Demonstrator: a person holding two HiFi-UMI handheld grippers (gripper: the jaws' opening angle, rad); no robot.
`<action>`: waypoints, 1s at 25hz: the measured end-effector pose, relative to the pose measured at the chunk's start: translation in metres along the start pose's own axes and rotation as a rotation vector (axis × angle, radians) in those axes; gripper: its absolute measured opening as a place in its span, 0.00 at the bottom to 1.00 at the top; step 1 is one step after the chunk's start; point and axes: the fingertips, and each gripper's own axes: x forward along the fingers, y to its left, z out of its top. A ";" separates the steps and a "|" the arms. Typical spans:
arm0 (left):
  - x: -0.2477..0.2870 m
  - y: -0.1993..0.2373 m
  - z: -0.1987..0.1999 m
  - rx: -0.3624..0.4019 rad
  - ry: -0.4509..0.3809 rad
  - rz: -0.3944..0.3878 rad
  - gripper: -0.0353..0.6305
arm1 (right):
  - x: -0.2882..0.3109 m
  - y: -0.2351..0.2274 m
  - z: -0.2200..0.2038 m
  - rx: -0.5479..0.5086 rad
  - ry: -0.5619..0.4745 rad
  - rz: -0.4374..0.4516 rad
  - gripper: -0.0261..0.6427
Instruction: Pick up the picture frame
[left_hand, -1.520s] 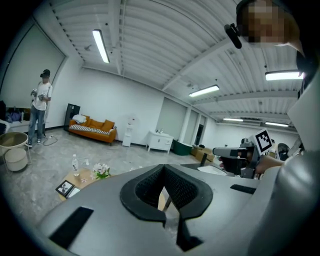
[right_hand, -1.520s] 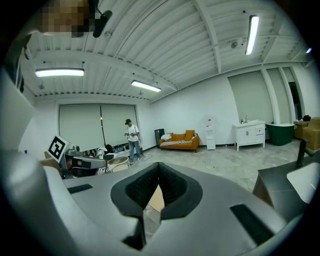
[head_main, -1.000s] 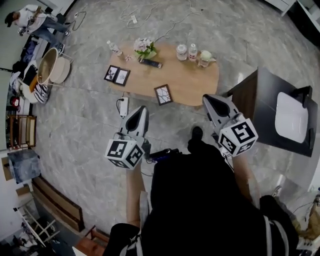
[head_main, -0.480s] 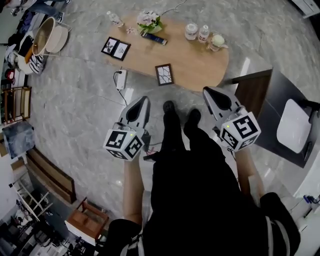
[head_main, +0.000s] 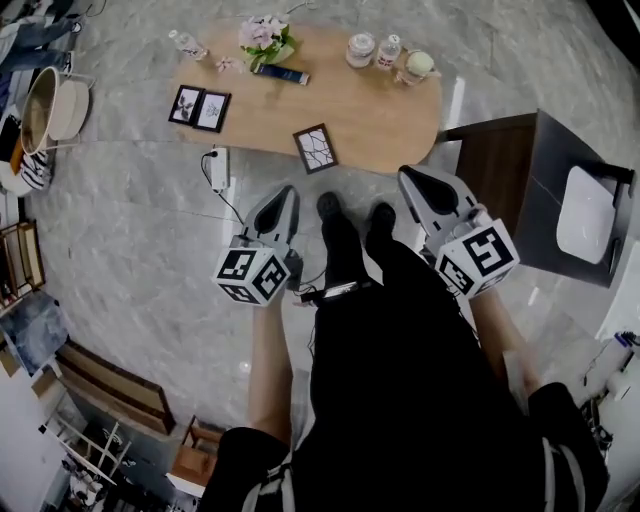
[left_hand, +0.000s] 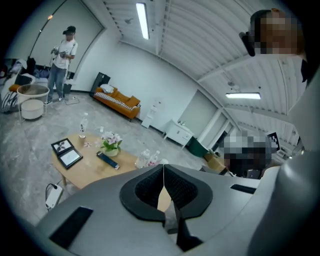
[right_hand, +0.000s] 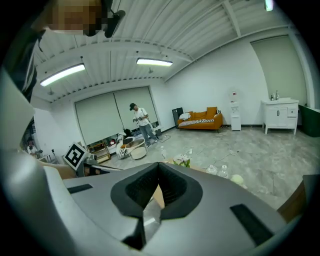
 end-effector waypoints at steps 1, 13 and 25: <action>0.006 0.009 -0.003 -0.010 0.016 -0.014 0.07 | 0.007 0.000 0.000 -0.001 0.007 -0.013 0.06; 0.088 0.107 -0.064 -0.115 0.184 -0.100 0.09 | 0.076 -0.018 -0.025 0.028 0.092 -0.112 0.06; 0.147 0.188 -0.161 -0.294 0.242 -0.054 0.30 | 0.121 -0.028 -0.086 0.070 0.182 -0.119 0.06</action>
